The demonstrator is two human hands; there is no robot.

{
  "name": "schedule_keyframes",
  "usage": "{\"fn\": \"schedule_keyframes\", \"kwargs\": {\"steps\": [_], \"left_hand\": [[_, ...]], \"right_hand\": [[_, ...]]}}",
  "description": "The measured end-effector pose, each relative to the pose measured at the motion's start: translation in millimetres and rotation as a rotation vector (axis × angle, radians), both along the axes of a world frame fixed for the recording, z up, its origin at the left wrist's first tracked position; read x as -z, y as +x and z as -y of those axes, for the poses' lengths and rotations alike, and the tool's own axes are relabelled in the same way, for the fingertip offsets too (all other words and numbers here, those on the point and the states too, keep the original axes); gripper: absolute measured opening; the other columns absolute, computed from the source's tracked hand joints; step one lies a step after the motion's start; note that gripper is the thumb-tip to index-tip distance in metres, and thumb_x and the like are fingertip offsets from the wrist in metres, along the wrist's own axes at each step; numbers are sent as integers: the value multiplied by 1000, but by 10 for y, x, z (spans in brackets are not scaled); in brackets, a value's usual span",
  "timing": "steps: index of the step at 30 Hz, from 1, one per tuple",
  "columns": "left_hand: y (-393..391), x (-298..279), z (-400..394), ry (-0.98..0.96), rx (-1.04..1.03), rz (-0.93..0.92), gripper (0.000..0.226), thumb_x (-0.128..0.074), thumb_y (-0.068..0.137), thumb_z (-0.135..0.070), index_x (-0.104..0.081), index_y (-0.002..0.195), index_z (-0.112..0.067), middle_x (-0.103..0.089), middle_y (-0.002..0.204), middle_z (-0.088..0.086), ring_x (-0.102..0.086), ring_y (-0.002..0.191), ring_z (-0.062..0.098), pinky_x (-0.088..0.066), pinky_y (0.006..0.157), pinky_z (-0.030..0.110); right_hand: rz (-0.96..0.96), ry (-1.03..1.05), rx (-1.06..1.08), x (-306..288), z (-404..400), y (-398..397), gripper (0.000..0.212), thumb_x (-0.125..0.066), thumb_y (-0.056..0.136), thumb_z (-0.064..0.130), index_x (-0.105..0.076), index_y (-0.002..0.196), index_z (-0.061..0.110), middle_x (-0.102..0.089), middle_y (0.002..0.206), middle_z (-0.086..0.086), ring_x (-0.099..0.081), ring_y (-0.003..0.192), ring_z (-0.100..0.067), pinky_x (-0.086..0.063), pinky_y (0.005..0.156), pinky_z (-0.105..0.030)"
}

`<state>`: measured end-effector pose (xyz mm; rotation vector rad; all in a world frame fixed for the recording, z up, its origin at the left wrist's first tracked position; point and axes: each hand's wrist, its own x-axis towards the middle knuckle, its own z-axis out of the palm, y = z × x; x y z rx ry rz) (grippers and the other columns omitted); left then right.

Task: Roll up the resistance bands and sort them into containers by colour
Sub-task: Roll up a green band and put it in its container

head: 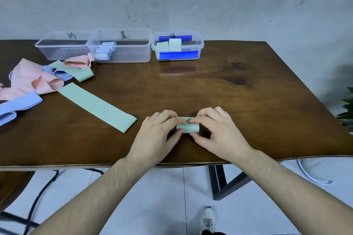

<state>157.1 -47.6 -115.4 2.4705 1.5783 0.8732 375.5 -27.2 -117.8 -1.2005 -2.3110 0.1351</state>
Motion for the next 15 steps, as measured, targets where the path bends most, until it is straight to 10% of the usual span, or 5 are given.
{"fn": "schedule_keyframes", "kwargs": {"steps": [15], "left_hand": [[20,-12,-105,-61,-23,2,30,-58,95,-39,-64,122,-30,-55,118,-14,-52,96,8,-46,82,32]], "right_hand": [[38,-58,15,-74,-114,-25,26,-65,91,40,-65,116,34,-57,113,21,-45,100,-7,-44,85,-35]]}}
